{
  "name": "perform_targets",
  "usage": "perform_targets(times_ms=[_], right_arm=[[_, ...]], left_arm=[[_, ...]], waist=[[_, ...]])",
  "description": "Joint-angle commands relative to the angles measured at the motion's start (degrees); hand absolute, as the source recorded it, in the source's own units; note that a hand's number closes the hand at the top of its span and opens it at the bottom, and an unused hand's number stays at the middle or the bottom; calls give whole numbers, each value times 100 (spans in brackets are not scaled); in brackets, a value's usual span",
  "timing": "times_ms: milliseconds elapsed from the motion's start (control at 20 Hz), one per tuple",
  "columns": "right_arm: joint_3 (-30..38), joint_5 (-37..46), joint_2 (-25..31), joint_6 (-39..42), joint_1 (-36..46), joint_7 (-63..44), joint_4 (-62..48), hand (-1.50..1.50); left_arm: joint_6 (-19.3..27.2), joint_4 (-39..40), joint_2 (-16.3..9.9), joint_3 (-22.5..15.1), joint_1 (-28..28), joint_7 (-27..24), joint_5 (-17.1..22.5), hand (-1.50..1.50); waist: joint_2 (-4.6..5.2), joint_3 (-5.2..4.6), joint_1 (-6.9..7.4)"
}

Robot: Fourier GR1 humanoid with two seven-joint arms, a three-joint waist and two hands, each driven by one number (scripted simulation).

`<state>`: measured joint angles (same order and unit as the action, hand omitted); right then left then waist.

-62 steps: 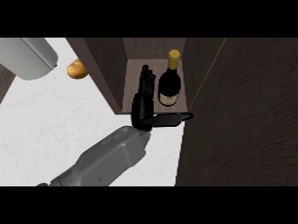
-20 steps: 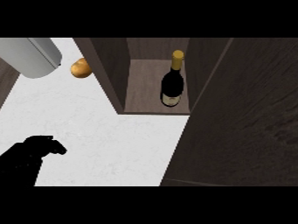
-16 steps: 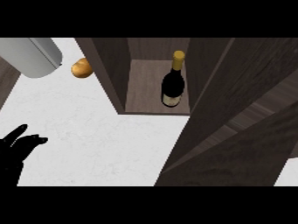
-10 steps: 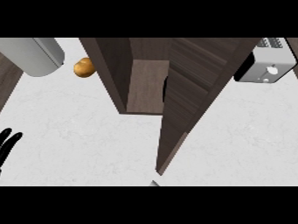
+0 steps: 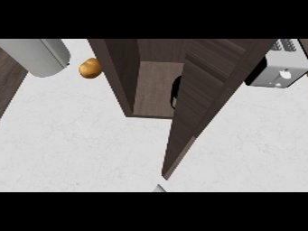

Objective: Pick up the wine, place it into the cabinet and close the cabinet

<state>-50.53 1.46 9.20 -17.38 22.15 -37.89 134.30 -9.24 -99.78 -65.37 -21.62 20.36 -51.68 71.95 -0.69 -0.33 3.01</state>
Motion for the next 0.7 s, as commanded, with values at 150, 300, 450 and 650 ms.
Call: perform_targets(times_ms=[150, 300, 450, 650], right_arm=[[-94, 177, -872, -1062, 1321, 256, -1322, 150], [647, -63, -871, -1086, 1787, 45, -1615, 150], [1174, -290, -895, -1210, 2511, 129, -2415, 150], [1904, -1057, -910, -929, 3414, 638, -3580, 150]], left_arm=[[-694, 435, -151, 343, 175, -82, 73, -150], [-968, 306, -298, 469, 388, -89, 103, -150], [-1193, 517, -237, 553, 642, -139, 79, -150], [-1331, 659, -280, 838, 566, -8, 128, -150]], waist=[[44, 1, 10], [56, 8, 116], [69, 13, 131], [119, 21, 160]])
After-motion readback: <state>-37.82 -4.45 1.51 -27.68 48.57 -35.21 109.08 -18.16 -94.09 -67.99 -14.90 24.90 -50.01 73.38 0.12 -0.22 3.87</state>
